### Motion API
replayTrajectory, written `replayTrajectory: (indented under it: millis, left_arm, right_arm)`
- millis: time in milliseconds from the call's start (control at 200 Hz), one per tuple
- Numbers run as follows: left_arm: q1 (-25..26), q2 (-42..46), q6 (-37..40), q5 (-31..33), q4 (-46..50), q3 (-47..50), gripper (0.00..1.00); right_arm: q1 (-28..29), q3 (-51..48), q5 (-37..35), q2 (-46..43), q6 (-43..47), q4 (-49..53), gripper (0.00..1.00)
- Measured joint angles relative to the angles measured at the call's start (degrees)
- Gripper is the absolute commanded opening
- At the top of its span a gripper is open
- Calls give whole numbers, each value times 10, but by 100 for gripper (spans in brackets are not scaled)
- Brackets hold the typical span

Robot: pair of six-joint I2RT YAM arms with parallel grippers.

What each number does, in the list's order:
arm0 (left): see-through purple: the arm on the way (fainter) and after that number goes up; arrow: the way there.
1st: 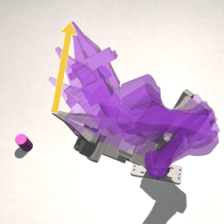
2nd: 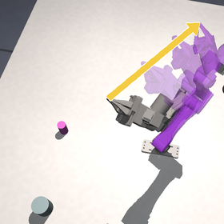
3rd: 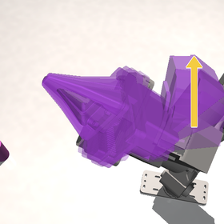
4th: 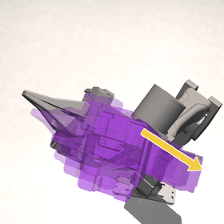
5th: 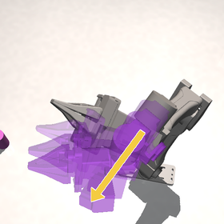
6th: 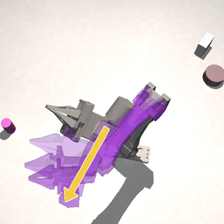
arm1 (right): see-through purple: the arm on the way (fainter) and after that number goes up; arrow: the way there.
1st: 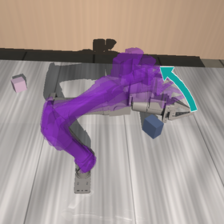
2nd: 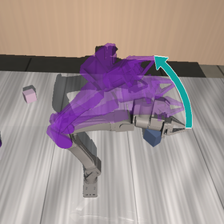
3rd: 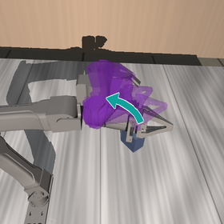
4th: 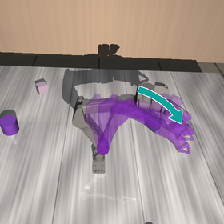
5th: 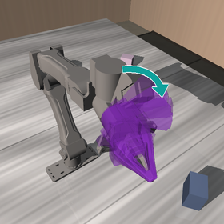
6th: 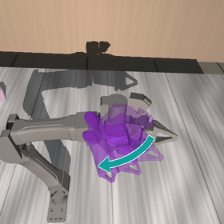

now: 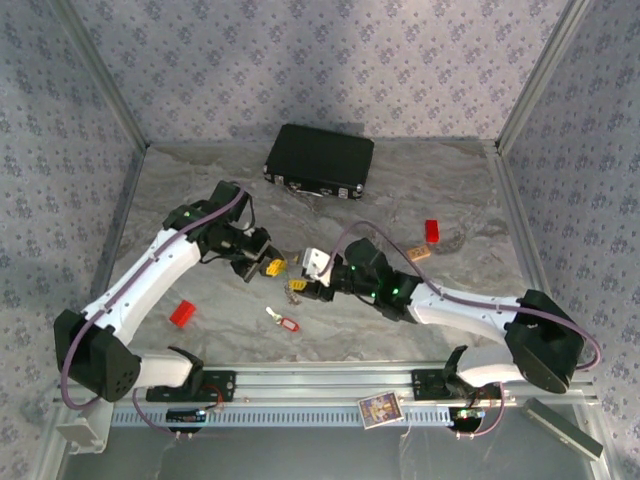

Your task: Put the keys on the keyring

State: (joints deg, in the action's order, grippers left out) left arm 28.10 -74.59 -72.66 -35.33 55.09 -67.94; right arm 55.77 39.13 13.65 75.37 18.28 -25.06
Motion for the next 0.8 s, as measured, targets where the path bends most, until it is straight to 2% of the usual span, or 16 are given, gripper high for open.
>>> replayTrajectory:
  millis: [200, 330, 435, 555, 800]
  left_arm:
    - [0, 0, -6, 8, -10, 6, 0]
    - [0, 0, 45, 38, -5, -4, 0]
    - [0, -2, 127, 83, 10, -33, 0]
    - [14, -3, 255, 142, 15, -63, 0]
    - [75, 15, 515, 247, -18, -44, 0]
  right_arm:
    - [17, -15, -45, 0, -40, -33, 51]
    - [-17, -33, -60, -17, -59, -20, 50]
    - [-67, -34, -69, -47, -73, 11, 50]
    - [-116, -33, -74, -85, -80, 55, 50]
    - [-156, -33, -75, -114, -80, 130, 50]
